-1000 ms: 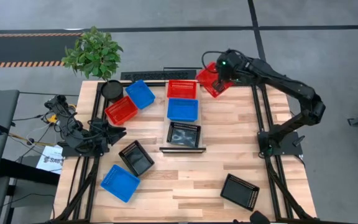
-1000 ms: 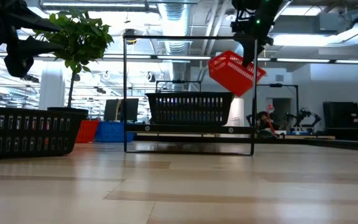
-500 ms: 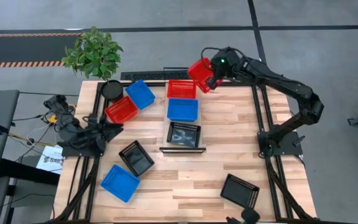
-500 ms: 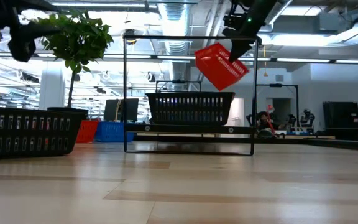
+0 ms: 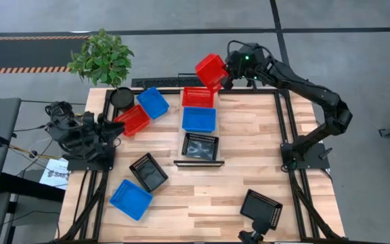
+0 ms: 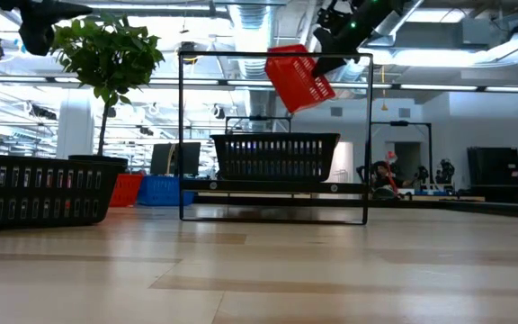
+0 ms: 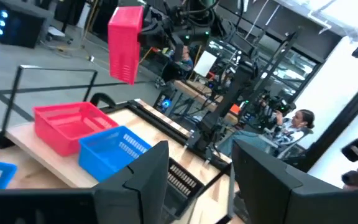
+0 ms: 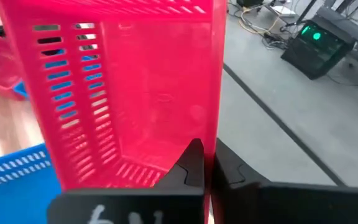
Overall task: Stack baskets on shelf by color
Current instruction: Stack the bottom red bin on the red bin on the shelf
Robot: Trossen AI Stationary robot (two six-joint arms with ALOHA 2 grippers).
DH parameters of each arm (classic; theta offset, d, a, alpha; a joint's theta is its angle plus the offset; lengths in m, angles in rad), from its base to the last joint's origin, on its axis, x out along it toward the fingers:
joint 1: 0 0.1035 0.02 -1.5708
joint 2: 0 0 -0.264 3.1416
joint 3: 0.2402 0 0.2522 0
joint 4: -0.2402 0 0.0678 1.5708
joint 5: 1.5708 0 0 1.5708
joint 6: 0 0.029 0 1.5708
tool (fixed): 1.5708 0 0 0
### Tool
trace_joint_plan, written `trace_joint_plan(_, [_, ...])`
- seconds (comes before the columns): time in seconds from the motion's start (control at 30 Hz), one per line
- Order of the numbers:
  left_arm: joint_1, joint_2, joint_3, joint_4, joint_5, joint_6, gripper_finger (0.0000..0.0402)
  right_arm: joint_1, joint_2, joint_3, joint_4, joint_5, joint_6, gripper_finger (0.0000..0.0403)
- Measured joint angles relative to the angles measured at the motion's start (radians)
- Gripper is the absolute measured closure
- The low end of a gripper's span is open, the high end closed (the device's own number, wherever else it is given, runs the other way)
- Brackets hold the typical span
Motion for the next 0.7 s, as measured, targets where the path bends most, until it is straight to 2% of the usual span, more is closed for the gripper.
trace_joint_plan(0.43, [0.000,-0.002,0.059,-0.083,0.026,-0.037,0.0234,-0.003,0.133,0.000,0.020,-0.180,-0.163,0.0392])
trace_joint_plan(0.7, [0.000,-0.002,0.068,-0.101,-0.001,-0.041,0.0234,-0.003,0.186,0.035,0.018,-0.280,-0.211,0.0391])
